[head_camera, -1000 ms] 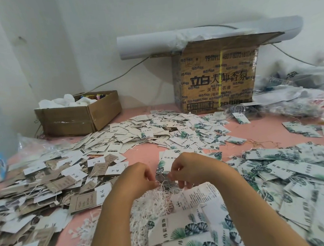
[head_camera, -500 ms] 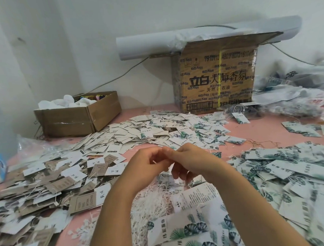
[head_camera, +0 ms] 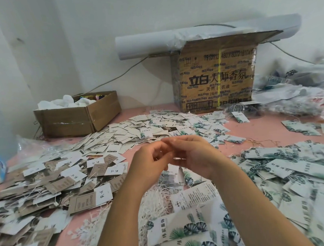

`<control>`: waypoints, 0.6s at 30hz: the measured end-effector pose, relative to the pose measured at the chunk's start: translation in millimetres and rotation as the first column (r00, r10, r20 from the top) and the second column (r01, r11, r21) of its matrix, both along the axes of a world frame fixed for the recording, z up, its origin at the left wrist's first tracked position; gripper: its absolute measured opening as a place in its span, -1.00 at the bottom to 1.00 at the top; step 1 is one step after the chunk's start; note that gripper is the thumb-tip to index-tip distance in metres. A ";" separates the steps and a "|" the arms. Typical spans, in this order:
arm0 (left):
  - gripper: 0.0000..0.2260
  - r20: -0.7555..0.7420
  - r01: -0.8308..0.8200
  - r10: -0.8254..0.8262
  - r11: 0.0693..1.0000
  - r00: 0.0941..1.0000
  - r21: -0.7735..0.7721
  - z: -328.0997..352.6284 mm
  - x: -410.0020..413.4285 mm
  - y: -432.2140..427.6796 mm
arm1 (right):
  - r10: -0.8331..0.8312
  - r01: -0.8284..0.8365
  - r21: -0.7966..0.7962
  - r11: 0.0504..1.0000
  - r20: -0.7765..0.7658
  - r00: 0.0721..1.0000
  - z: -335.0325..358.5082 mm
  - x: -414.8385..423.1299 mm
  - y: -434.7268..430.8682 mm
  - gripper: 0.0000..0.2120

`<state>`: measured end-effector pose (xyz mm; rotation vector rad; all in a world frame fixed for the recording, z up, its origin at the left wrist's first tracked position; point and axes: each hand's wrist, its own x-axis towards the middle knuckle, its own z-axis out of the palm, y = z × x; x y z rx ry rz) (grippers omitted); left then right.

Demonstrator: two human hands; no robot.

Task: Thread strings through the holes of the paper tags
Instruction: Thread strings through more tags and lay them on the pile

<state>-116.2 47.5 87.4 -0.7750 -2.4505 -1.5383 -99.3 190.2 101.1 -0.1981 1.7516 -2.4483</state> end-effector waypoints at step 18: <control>-0.69 -0.095 -0.260 0.243 0.871 0.966 -0.418 -66.3 -24.1 -2.0 | 0.283 -0.167 0.841 0.515 0.017 0.959 -1.2 7.6 5.1 -0.82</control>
